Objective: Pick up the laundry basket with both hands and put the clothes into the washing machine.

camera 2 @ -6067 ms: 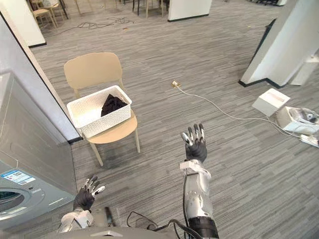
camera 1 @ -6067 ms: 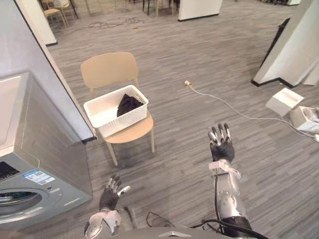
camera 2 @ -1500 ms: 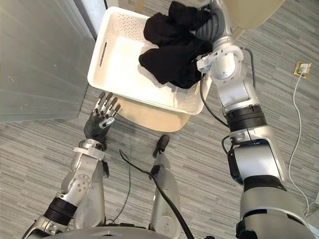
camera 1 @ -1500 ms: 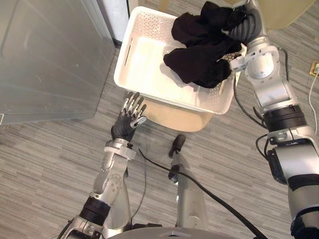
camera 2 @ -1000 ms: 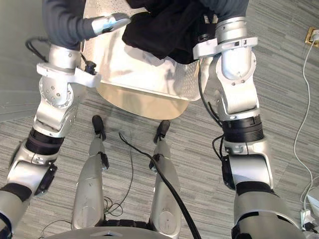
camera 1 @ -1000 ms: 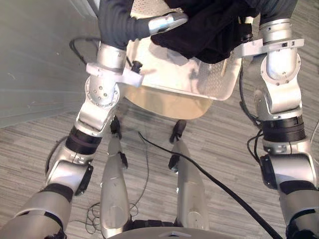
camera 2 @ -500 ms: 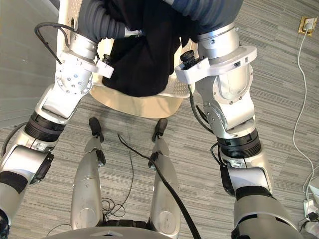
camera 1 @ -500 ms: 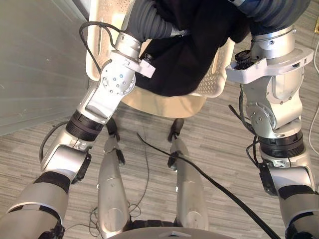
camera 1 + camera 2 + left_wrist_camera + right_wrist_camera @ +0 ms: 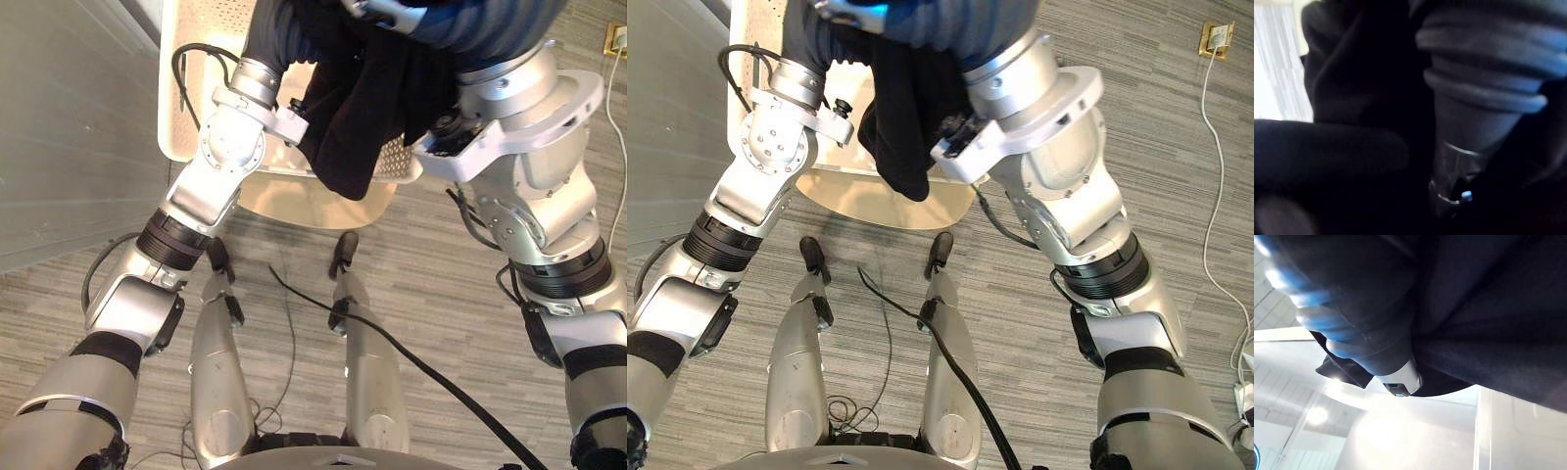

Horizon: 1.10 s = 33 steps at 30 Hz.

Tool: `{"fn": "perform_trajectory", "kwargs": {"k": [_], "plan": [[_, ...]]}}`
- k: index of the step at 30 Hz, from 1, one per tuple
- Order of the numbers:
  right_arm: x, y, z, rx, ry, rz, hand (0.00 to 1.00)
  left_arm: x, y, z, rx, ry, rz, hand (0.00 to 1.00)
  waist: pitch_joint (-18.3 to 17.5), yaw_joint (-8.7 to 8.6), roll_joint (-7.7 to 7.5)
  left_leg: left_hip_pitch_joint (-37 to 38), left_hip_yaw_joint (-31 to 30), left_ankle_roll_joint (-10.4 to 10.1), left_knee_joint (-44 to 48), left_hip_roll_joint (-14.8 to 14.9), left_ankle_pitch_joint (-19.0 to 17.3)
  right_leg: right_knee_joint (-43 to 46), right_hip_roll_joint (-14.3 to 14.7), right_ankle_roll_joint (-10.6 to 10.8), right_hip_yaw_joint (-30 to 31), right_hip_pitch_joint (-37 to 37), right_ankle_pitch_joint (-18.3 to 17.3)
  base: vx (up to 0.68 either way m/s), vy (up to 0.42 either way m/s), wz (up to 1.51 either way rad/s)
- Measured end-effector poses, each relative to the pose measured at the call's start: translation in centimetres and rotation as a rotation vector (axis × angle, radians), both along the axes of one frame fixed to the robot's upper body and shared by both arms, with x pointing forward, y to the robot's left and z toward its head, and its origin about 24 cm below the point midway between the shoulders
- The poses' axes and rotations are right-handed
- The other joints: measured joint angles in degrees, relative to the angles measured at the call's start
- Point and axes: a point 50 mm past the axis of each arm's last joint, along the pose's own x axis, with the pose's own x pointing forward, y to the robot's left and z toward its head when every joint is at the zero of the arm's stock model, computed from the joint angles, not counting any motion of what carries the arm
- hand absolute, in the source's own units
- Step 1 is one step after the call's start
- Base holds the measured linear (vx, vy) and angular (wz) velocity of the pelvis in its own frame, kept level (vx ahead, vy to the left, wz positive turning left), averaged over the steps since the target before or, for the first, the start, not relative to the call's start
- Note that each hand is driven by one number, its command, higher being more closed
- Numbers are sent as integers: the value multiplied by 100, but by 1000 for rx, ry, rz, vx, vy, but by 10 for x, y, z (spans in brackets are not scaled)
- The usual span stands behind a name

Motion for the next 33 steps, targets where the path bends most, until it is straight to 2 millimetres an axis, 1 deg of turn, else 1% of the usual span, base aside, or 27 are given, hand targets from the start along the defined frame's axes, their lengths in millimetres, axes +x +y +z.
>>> {"fn": "perform_trajectory", "kwargs": {"k": [1,3,4,7,9,14,18,19,22,26,29,33], "plan": [[-1,6,-1,-21,3,16,100,0,-2,0,-14,12,-30,0,0,-7,0,0,3,0,0,4,0,-4,6,0,3,-3,0,0,0,0],[-1,11,-3,-38,5,30,100,2,-2,1,-36,33,-47,0,0,-15,0,-4,5,1,0,5,-2,-5,8,0,4,-9,0,0,0,0],[-2,14,-3,-48,4,40,100,2,-1,2,-59,45,-67,100,0,-22,0,-15,12,2,1,5,-4,-6,8,-5,10,-27,4,0,0,0],[-4,19,2,-37,-9,61,100,2,-1,3,-114,78,-114,100,0,-19,0,-107,19,13,74,23,-31,7,15,-40,23,-97,38,-6,-5,-1],[2,23,5,-11,18,66,100,4,-1,1,-149,121,-151,100,0,-19,0,-122,41,32,148,36,-77,13,20,-38,55,-109,59,-24,-18,-7],[6,26,6,50,58,76,100,8,2,0,-187,146,-160,100,0,-20,0,-153,117,46,401,89,-242,27,32,-22,166,-118,67,-36,-14,-10],[6,24,8,86,55,62,100,8,3,2,-248,154,-147,100,0,-37,0,-178,123,47,429,98,-261,26,39,-20,167,-136,66,-39,-26,-2],[6,21,10,105,48,52,0,9,5,2,-271,156,-137,100,0,-38,0,-178,126,47,427,97,-261,26,38,-21,167,-136,67,-31,-25,0],[7,11,15,177,36,12,0,11,12,4,-329,153,-99,100,0,-41,0,-173,130,45,418,94,-259,26,38,-25,166,-136,71,0,0,0],[10,2,14,239,24,-55,0,14,25,5,-391,152,-50,100,0,-47,1,-157,135,38,398,91,-253,27,37,-25,166,-130,71,0,0,0],[12,0,12,249,31,-73,0,18,35,-3,-435,177,-16,100,0,-51,1,-83,150,31,373,90,-247,30,38,-25,168,-75,71,0,0,0],[17,-9,7,281,26,-139,0,19,35,-13,-460,210,-11,100,-2,-34,4,145,198,25,304,67,-243,35,5,-9,181,89,56,0,0,0]]}}
